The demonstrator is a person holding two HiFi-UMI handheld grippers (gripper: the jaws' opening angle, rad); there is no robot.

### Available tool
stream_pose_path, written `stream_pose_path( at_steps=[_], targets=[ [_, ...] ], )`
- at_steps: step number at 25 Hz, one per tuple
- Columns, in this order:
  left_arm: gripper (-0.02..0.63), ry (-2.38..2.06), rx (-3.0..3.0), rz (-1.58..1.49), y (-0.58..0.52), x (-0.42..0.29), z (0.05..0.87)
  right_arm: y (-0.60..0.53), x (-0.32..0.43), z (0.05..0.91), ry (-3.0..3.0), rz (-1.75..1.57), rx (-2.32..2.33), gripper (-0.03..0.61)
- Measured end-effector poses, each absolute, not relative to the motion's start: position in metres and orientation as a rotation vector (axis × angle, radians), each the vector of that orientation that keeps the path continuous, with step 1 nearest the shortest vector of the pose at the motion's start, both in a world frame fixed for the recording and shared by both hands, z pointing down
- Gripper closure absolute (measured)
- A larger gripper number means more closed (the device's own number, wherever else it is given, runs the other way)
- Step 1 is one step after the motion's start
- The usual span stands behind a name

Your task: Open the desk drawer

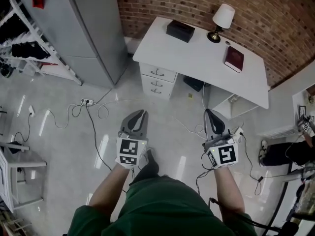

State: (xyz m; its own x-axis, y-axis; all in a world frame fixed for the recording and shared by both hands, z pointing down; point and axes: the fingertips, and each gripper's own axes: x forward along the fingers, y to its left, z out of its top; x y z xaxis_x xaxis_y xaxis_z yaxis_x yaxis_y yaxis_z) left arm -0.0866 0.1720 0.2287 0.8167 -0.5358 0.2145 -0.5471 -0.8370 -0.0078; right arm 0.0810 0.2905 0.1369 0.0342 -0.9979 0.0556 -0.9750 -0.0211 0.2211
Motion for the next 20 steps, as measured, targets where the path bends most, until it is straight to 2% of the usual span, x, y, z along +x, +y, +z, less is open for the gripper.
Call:
stream_pose_path(
  at_steps=[7,20],
  targets=[
    [0.581,-0.819,2.918,0.354,0.095,-0.061,0.257,0.215,0.083,0.157,-2.066,-0.116,2.036,0.578],
    [0.581,-0.852,2.764,0.422,0.010,-0.012,0.330,0.111,0.142,0.222,-2.088,0.104,2.048,0.578]
  ],
)
